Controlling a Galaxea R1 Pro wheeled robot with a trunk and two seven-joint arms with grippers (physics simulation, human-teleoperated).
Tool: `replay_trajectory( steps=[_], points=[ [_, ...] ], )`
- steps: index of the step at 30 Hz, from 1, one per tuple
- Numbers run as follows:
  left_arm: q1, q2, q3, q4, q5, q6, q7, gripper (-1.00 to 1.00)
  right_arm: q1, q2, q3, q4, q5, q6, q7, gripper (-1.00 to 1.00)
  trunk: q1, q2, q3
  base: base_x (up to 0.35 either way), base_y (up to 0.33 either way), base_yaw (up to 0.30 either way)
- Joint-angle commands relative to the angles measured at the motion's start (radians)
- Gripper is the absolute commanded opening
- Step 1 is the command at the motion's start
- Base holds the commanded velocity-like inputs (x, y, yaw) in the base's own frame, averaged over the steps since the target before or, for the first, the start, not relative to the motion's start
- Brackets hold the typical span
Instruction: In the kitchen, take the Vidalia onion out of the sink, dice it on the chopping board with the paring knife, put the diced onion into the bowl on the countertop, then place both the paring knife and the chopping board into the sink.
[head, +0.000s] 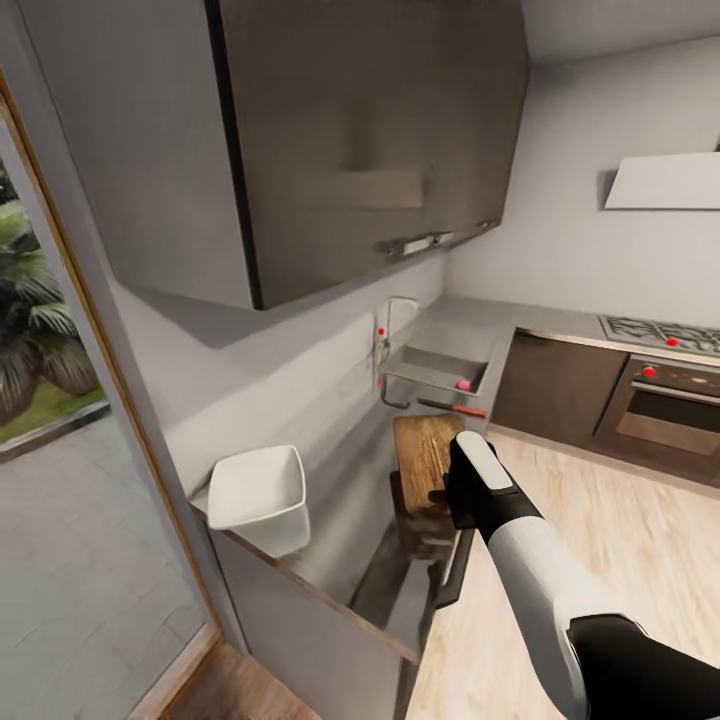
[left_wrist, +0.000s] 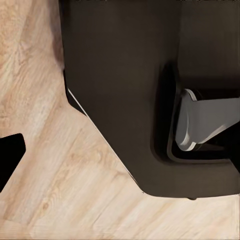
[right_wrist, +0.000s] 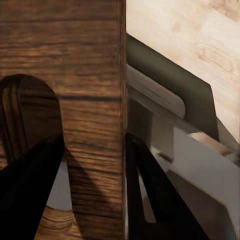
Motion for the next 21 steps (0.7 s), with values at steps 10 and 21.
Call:
replay_trajectory(
  steps=[10, 21],
  points=[
    [0.000, 0.000, 0.000, -0.002, 0.000, -0.001, 0.000, 1.00, -0.001, -0.001, 0.005, -0.021, -0.006, 0.040, 0.000, -1.00, 0.001, -0.002, 0.006, 0.000, -0.327, 0.255],
    [0.000, 0.000, 0.000, -0.001, 0.000, -0.001, 0.000, 1.00, -0.001, -0.001, 0.007, -0.039, -0.006, 0.054, 0.001, -1.00, 0.001, -0.002, 0.016, 0.000, -0.327, 0.180]
  ],
)
